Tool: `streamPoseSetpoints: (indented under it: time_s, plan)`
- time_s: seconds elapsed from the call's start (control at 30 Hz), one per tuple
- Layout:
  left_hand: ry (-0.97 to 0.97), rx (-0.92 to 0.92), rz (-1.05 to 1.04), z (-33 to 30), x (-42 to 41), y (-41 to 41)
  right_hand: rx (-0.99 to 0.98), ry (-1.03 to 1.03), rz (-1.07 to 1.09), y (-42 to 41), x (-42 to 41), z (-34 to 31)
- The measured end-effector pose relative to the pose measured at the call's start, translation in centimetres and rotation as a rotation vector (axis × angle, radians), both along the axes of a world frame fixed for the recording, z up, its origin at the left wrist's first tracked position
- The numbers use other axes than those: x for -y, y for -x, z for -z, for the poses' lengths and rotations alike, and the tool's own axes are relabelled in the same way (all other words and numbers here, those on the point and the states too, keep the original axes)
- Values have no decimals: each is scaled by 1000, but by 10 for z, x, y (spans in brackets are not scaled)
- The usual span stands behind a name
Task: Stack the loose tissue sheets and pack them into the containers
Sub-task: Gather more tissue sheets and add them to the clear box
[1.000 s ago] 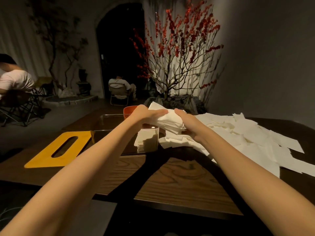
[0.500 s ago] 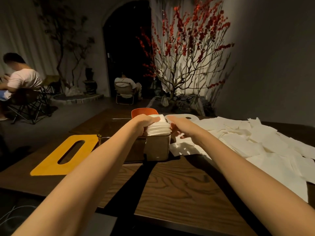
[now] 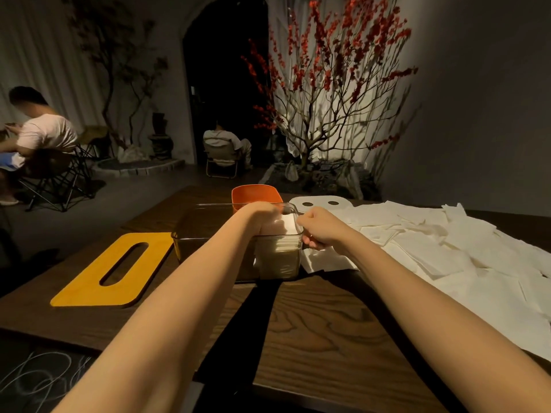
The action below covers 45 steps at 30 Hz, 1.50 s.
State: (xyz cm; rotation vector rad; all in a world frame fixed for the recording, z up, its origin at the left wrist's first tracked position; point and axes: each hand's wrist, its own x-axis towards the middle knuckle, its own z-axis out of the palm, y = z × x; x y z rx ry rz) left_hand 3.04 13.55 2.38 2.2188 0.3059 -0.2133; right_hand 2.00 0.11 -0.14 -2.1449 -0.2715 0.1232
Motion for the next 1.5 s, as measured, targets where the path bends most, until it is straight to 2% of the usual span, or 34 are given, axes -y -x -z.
streamPoseSetpoints:
  time_s: [0.07,0.17,0.3,0.4,0.57,0.67,0.8,0.87,0.97,1.03,1.23,1.5]
  plan:
    - [122,57,-35,-1,-2,-5,1,-7,5,-2,3,1]
    - [157,-29,-47,-1,-10,-12,-14,3,-2,-4,4,2]
    - [358,-131,-115,-1,-19,-12,-28,6,10,-5,4,4]
    - [328,-154,-70,0,-22,-11,-30,-2,10,-5,1,6]
    - [59,-172,5,-6,-13,-4,-47,2,20,-2,0,5]
    - [-130,-122,30,-12,-12,0,-44,10,22,1,2,4]
    - [-240,-105,35,-19,-14,2,-43,4,44,4,4,4]
    - [-239,-48,30,-20,-11,5,-38,-1,70,3,5,4]
    - [-314,132,73,-21,-4,7,-39,-18,92,3,7,2]
    - [-318,196,93,-20,3,7,-23,-20,108,5,9,-2]
    - [-159,261,205,-15,34,9,13,-48,156,14,30,-14]
    - [-75,331,325,-19,80,22,21,-39,223,34,76,-26]
